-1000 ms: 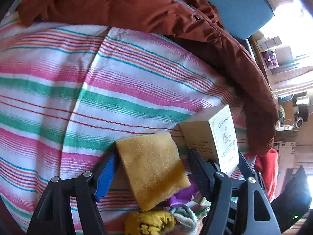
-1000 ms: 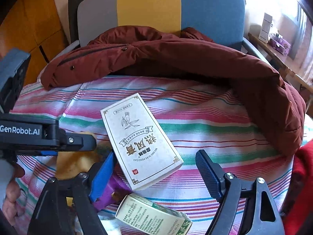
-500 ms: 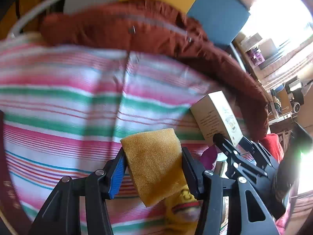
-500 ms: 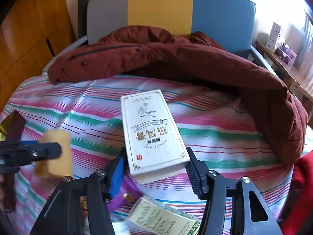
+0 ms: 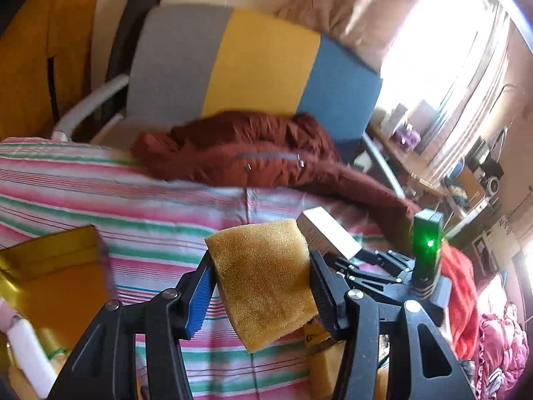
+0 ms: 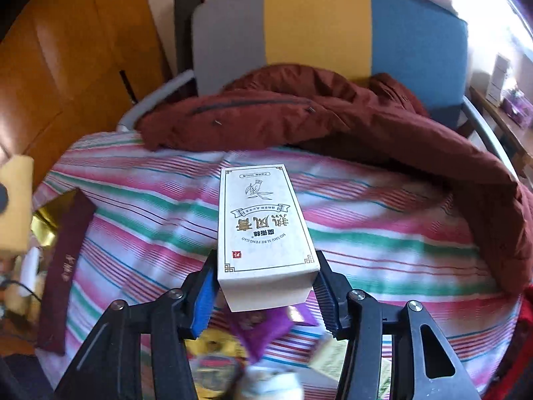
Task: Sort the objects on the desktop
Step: 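Grasp a yellow sponge with the left tool while the right tool grasps the white tea box, then carry the sponge and tea box into the gold tray and open both tools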
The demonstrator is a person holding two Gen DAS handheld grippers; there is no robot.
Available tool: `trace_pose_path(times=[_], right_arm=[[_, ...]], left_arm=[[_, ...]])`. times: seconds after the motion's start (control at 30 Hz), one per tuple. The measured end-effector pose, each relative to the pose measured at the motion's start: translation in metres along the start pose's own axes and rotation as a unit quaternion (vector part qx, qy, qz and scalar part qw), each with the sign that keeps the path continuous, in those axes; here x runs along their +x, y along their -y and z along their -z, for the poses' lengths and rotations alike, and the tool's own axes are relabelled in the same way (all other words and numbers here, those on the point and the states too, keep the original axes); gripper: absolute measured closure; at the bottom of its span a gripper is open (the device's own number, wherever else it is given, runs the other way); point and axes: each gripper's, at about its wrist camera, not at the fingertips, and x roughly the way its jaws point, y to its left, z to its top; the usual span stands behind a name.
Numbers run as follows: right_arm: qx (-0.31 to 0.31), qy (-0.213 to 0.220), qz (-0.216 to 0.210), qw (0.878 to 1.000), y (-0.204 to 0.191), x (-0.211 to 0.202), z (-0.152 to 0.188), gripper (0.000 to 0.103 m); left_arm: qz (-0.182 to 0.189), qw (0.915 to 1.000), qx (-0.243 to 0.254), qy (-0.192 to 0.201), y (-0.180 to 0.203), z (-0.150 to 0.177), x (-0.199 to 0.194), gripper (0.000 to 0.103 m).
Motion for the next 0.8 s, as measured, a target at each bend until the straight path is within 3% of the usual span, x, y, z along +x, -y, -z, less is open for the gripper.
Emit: trace_pose_path(times=[0.2, 0.33, 0.57, 0.8], right_arm=[[-0.022, 0.01, -0.022, 0.999, -0.037, -0.012, -0.004, 0.05], [-0.037, 0.023, -0.045, 0.998, -0.074, -0.028, -0.005, 0.05], [-0.06, 0.026, -0.109, 0.992, -0.154, -0.047, 0.0, 0.05], [-0.104, 0.015, -0.152, 0.983, -0.246, -0.048, 0.012, 0.05]], left_arm=[[-0.012, 0.999, -0.007, 0.042, -0.039, -0.006, -0.062, 0.048], [-0.05, 0.9975, -0.009, 0.049, -0.078, 0.003, -0.09, 0.048], [-0.116, 0.9909, -0.065, 0.021, -0.177, 0.043, -0.114, 0.048], [-0.13, 0.9819, -0.137, 0.007, -0.258, 0.076, -0.123, 0.048]])
